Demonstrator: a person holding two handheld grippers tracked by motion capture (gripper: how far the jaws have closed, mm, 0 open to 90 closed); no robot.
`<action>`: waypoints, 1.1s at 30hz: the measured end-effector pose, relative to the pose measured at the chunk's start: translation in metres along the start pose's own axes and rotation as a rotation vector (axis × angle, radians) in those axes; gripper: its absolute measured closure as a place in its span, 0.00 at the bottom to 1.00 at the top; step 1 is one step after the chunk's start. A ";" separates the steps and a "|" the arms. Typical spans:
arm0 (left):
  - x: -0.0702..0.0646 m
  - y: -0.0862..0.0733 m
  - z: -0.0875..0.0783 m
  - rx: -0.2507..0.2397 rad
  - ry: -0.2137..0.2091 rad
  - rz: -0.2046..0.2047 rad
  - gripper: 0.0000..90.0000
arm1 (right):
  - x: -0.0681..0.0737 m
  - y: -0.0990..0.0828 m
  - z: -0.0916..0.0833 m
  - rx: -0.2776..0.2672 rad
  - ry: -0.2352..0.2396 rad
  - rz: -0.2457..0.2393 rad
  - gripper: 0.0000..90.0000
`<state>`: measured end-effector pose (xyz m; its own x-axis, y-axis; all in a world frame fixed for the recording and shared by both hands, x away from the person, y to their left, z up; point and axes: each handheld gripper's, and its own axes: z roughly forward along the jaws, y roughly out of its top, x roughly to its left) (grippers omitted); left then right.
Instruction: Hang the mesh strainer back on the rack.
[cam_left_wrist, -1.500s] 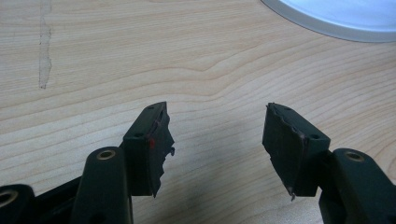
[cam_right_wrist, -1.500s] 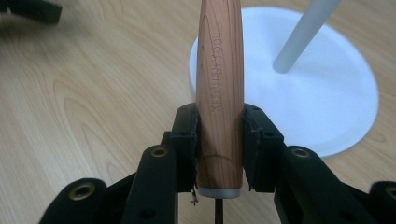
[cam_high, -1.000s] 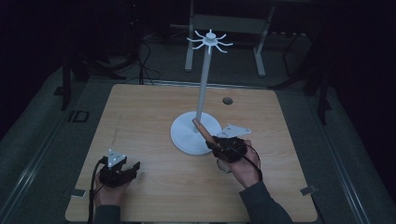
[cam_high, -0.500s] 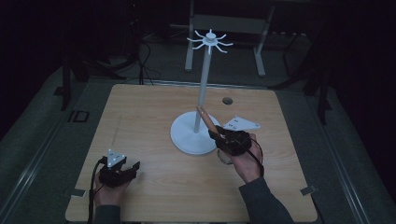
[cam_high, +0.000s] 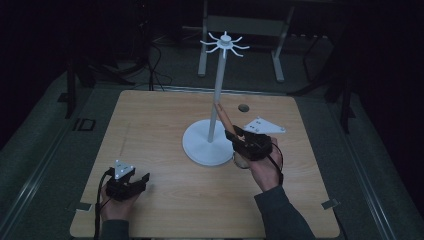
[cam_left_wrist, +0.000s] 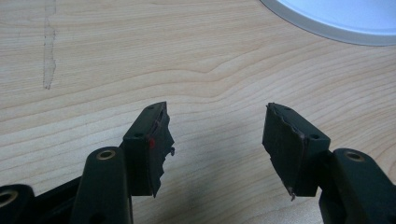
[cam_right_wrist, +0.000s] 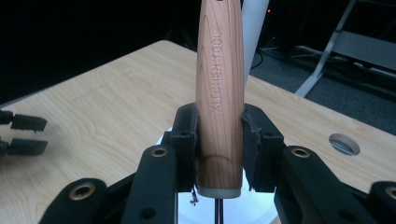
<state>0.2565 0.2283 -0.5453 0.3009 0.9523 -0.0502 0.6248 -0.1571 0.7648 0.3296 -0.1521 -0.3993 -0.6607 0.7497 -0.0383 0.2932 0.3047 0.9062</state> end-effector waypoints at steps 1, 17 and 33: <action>0.000 0.000 0.000 -0.002 0.001 -0.001 0.46 | 0.000 0.001 -0.001 -0.004 -0.001 0.002 0.77; 0.001 0.000 0.000 -0.010 0.006 -0.005 0.46 | -0.005 0.018 -0.010 -0.070 -0.029 0.015 0.77; 0.001 0.000 -0.001 -0.012 0.007 -0.008 0.46 | -0.011 0.026 -0.019 -0.117 -0.055 0.037 0.76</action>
<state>0.2561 0.2298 -0.5447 0.2909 0.9553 -0.0518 0.6185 -0.1465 0.7720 0.3317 -0.1636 -0.3672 -0.6114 0.7910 -0.0241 0.2316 0.2080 0.9503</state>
